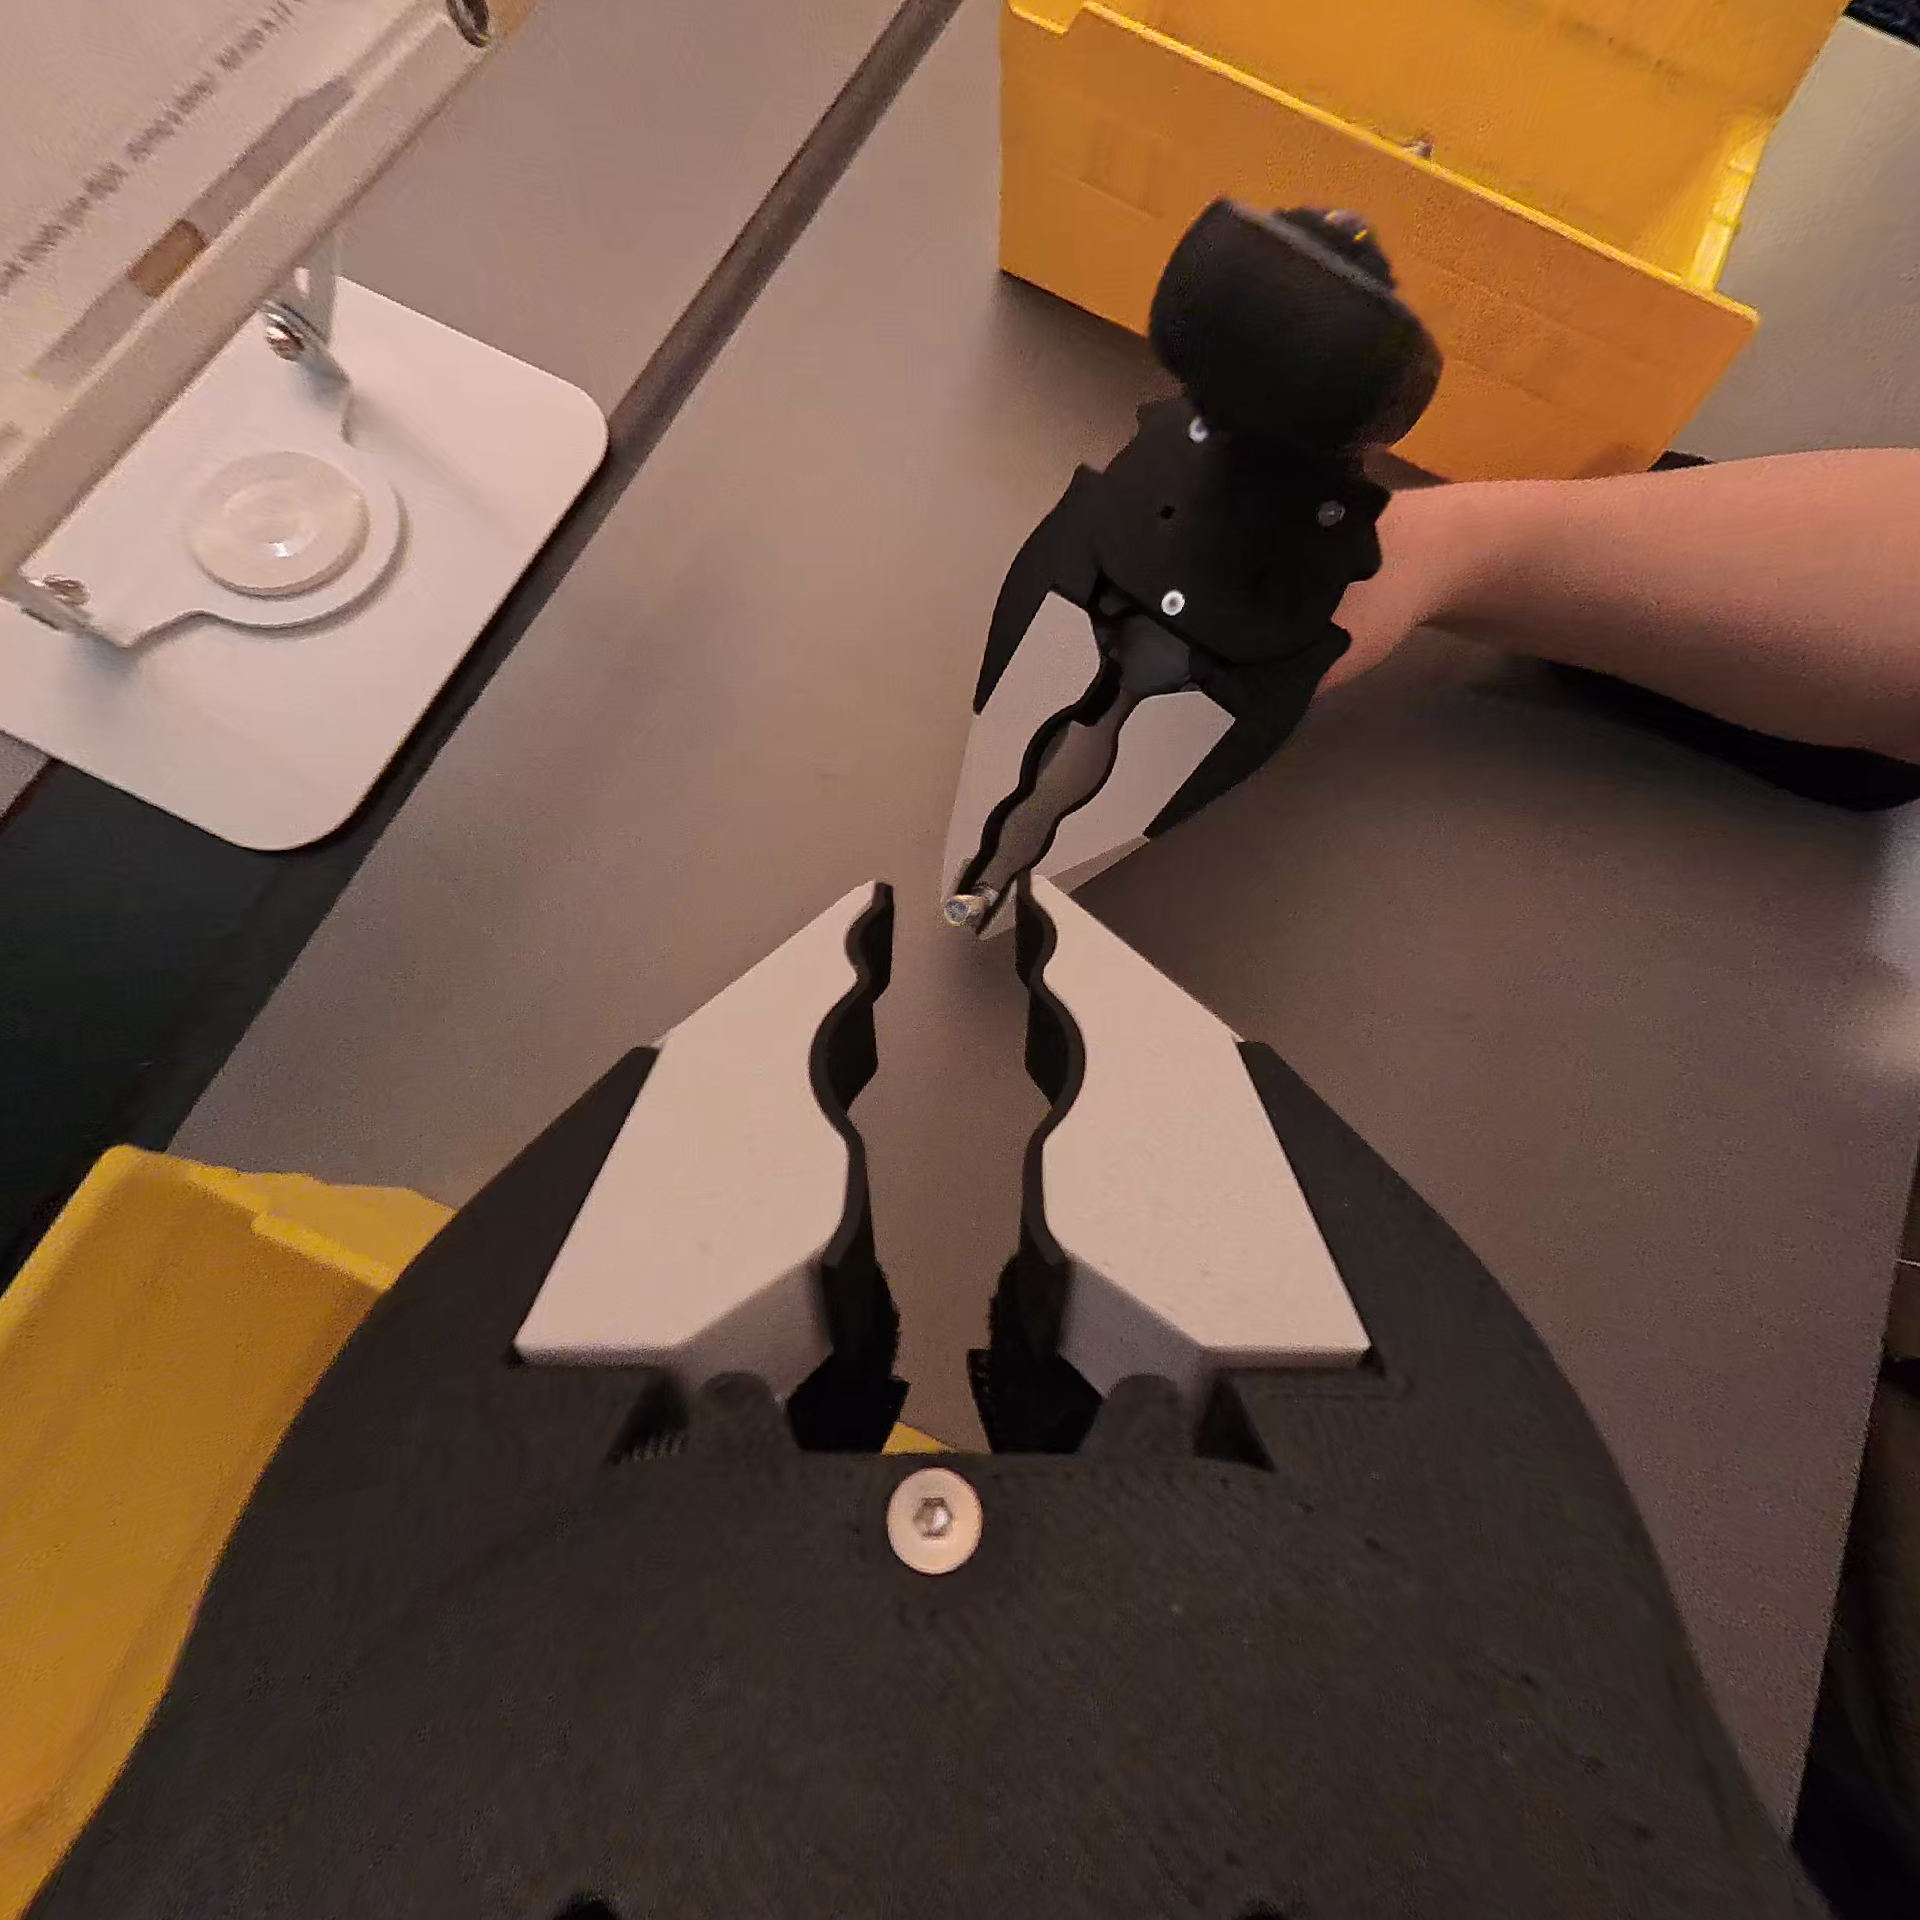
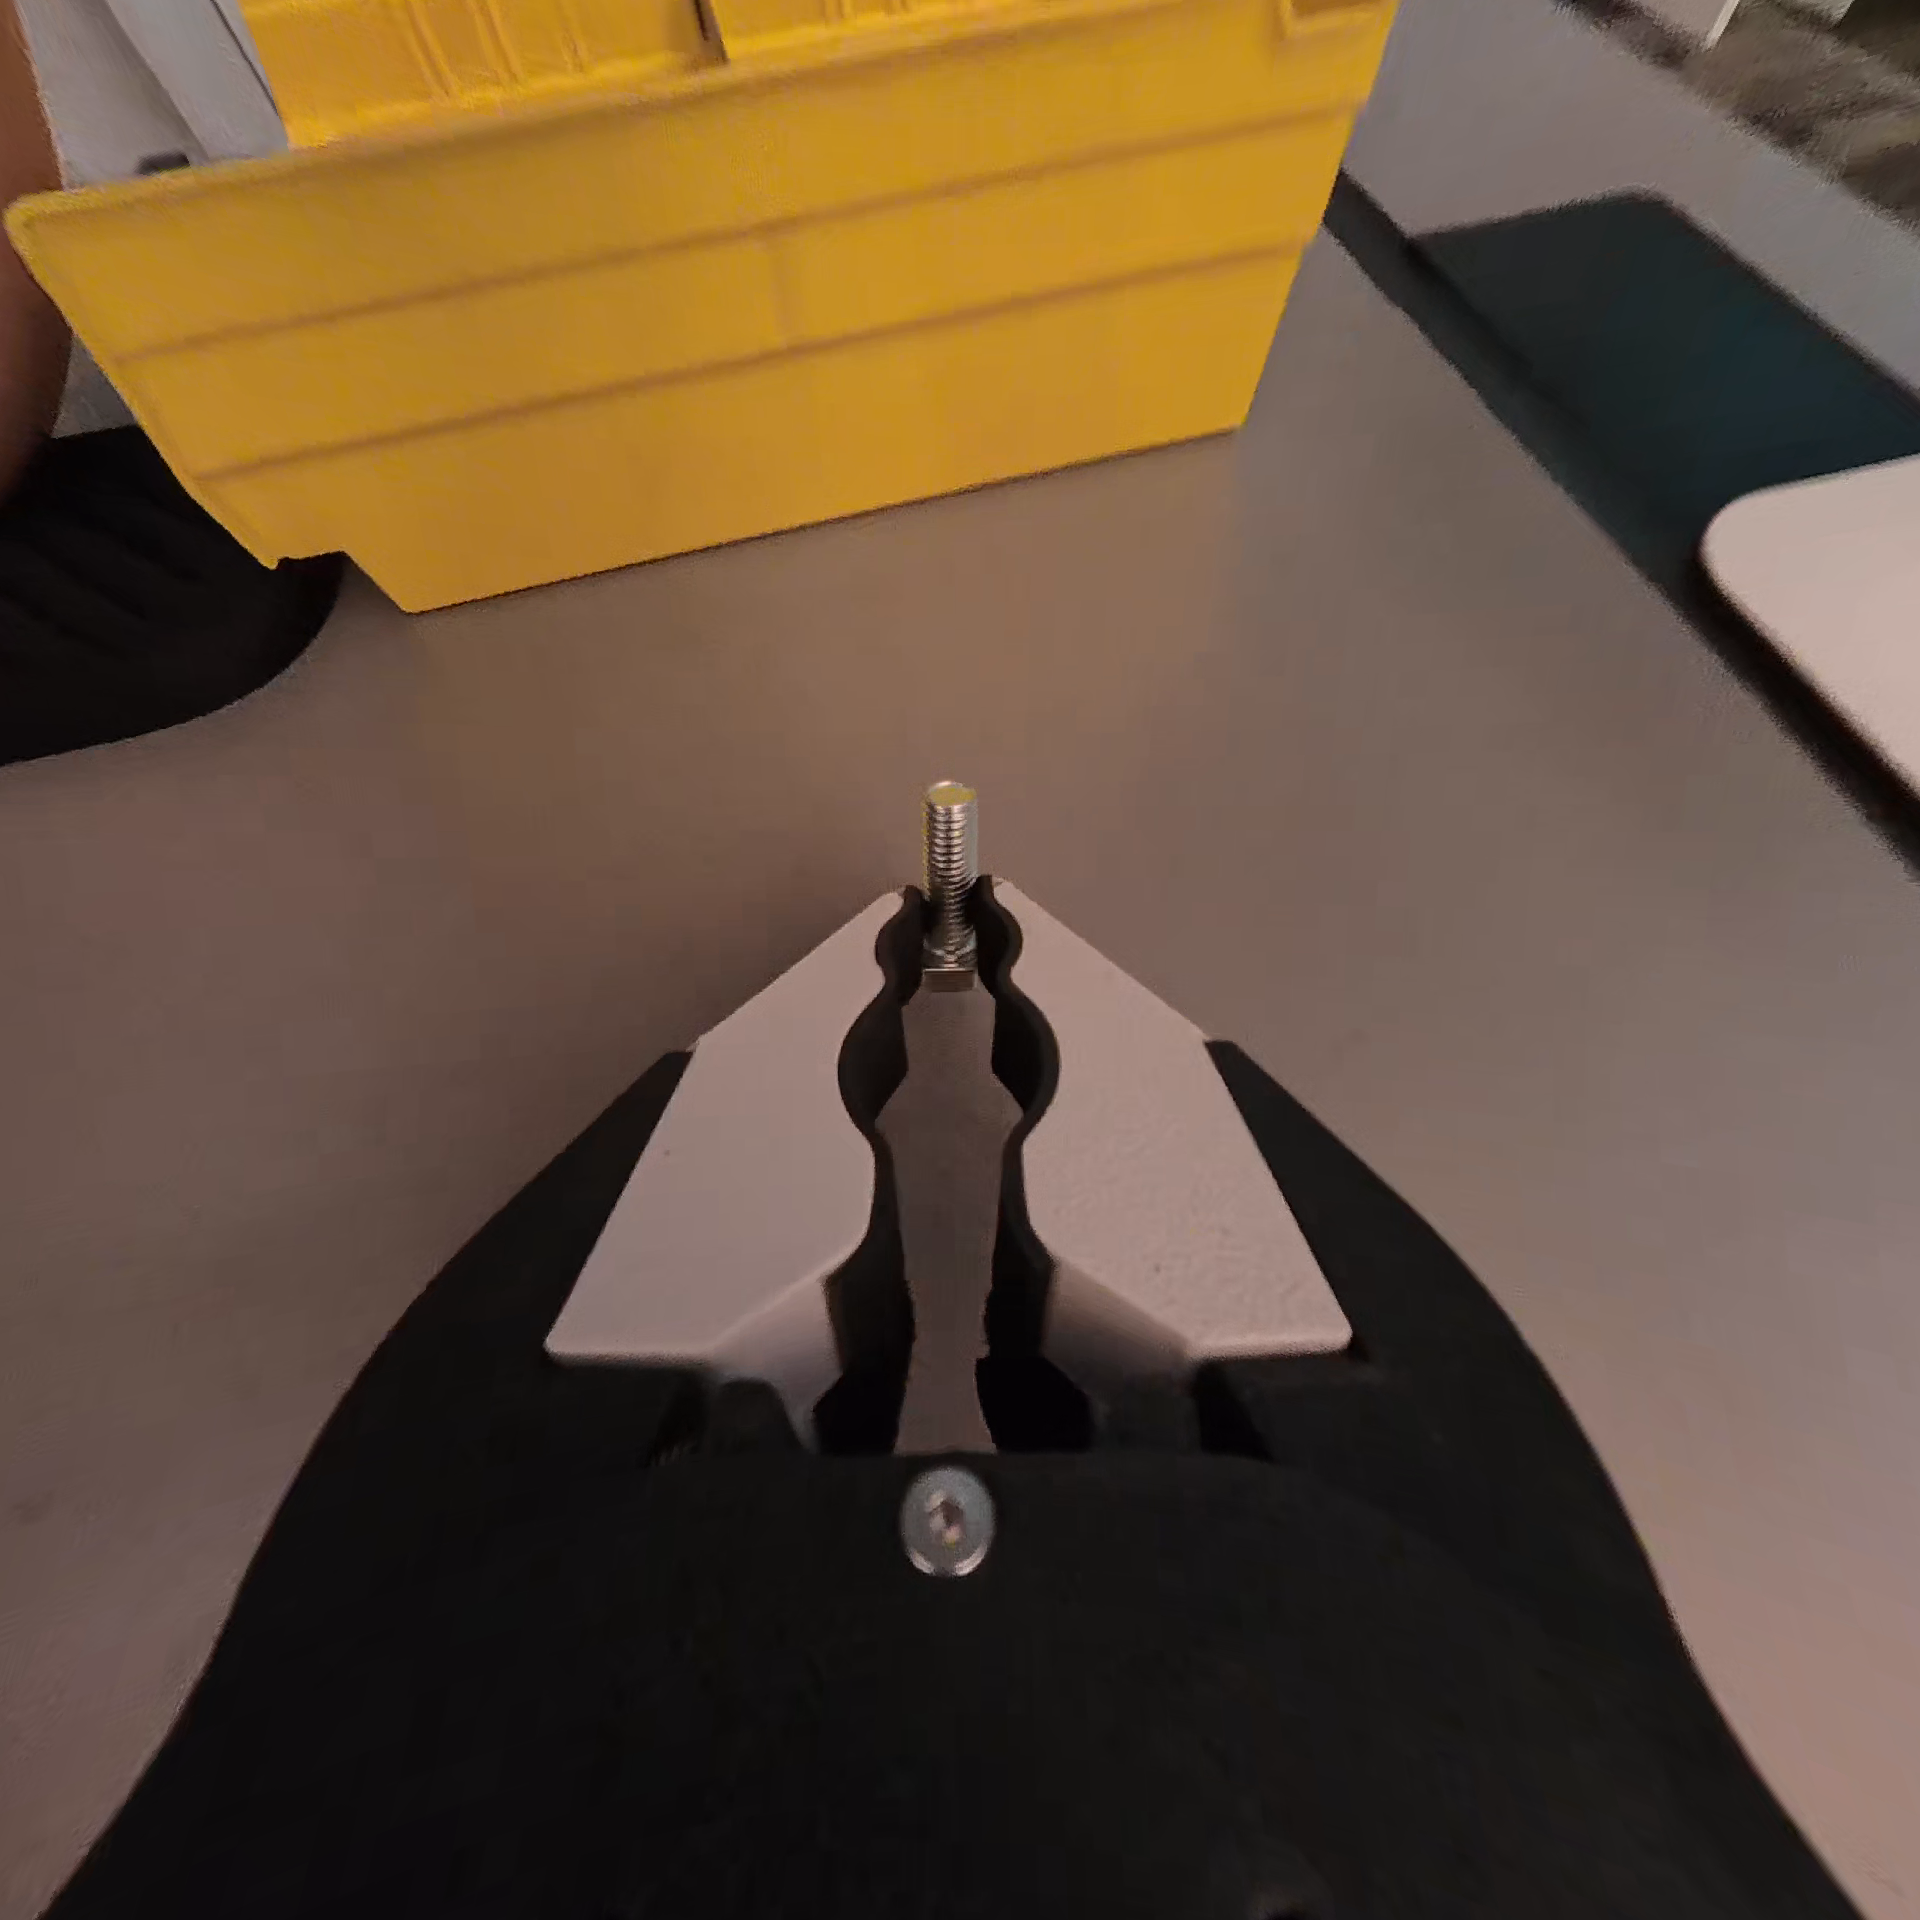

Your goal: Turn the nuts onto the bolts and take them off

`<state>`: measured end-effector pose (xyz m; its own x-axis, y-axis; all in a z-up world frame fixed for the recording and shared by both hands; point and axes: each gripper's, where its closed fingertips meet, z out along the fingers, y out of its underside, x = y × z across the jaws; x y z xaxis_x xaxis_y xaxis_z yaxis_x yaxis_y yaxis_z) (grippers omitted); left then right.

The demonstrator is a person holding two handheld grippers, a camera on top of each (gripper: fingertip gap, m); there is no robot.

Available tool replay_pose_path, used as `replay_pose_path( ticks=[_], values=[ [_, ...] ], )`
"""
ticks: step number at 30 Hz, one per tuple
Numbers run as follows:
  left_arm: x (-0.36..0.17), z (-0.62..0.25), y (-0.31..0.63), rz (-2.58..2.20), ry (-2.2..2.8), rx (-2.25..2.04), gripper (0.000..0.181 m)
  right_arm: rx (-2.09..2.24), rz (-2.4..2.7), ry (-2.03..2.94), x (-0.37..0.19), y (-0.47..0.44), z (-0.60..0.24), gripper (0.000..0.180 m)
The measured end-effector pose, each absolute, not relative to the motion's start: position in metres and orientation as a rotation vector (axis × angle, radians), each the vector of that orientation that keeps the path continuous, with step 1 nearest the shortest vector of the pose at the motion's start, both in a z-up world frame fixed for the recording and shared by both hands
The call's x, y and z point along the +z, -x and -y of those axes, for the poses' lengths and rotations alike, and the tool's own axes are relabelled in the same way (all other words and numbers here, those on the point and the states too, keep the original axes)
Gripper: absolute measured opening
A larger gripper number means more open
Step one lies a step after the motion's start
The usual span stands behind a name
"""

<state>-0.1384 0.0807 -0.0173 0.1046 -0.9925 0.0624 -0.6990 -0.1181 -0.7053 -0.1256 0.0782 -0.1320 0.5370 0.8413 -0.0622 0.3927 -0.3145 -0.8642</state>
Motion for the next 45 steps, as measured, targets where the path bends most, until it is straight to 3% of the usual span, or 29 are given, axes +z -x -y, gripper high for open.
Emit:
replay_pose_path(
  ticks=[9, 17, 19, 26, 35, 45],
  values=[
    [-0.003, -0.086, 0.156, -1.627, 1.854, -0.653, 0.020, 0.681, 1.049, 2.010, -0.151, 0.121, -0.073, 0.009],
    [0.004, -0.096, 0.226, -1.593, 1.971, -0.454, 0.024, 0.662, 1.078, 2.018, -0.154, 0.115, -0.071, 0.009],
    [0.005, -0.096, 0.246, -1.578, 2.016, -0.432, 0.026, 0.663, 1.079, 2.008, -0.153, 0.115, -0.071, 0.019],
    [-0.047, -0.078, 0.319, -1.714, 2.328, -0.314, 0.028, 0.719, 1.047, 1.890, -0.119, 0.118, -0.069, 0.038],
    [-0.100, -0.075, 0.314, -2.089, 2.225, -0.472, 0.018, 0.800, 0.964, 1.798, -0.083, 0.115, -0.067, 0.039],
    [-0.106, -0.086, 0.321, -1.756, 2.509, -0.490, 0.026, 0.746, 0.997, 1.765, -0.070, 0.112, -0.068, 0.041]
  ],
)
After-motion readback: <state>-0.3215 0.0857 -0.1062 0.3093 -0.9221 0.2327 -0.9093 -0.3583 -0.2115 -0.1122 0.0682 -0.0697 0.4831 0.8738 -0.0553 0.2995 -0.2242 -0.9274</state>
